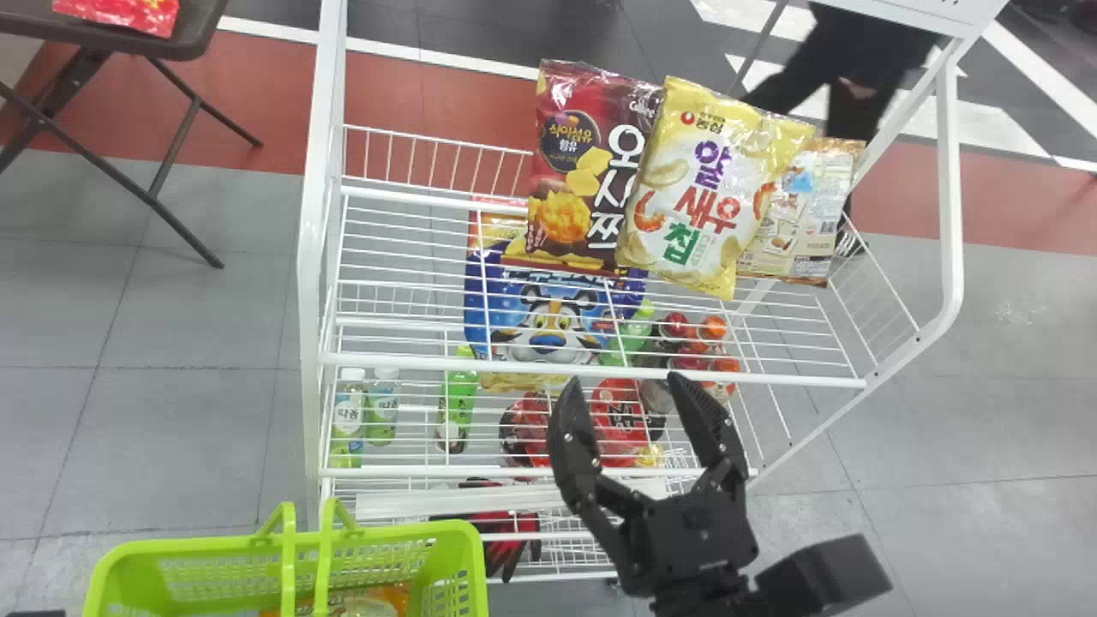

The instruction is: Hold basket handle with left hand then pick Gamjakkang with right hand and place into basket

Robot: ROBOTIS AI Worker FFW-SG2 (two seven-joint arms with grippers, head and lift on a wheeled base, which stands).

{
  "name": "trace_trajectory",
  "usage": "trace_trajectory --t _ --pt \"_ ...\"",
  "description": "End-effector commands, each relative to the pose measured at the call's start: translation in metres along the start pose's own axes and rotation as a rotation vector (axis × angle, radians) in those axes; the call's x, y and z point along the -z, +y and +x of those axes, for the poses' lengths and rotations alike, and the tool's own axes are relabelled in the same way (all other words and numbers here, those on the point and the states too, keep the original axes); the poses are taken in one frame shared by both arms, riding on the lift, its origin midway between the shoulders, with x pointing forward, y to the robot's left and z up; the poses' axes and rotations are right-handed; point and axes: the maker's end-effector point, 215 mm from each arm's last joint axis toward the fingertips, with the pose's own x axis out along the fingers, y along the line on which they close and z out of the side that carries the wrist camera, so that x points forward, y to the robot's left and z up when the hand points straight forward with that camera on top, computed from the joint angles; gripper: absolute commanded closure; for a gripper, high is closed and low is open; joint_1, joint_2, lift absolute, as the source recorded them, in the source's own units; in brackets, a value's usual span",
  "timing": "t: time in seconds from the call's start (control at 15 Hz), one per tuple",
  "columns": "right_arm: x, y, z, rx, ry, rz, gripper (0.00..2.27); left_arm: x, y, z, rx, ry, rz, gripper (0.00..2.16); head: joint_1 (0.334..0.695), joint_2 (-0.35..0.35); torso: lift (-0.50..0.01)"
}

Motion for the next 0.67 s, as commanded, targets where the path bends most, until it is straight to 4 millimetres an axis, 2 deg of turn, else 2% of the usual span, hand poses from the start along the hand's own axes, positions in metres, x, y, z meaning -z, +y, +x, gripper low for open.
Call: trace_trajectory --t 0.0,0.27,0.6 --pt "0.007 0.008 -0.006 -0.015 0.008 -0.011 0.08 0.0 0.0 0.0 0.001 -0.003 -0.001 2.06 0.695 -0.35 -0.02" --pt "0.035 0.007 -0.005 -0.004 0.127 -0.033 0.08 0.002 0.001 0.0 -0.002 -0.003 -0.009 2.06 0.695 -0.35 -0.02" --pt "0.031 0.005 -0.005 0.003 0.116 -0.031 0.08 0.003 0.001 -0.001 -0.005 -0.003 -0.012 2.06 0.695 -0.35 -0.02"
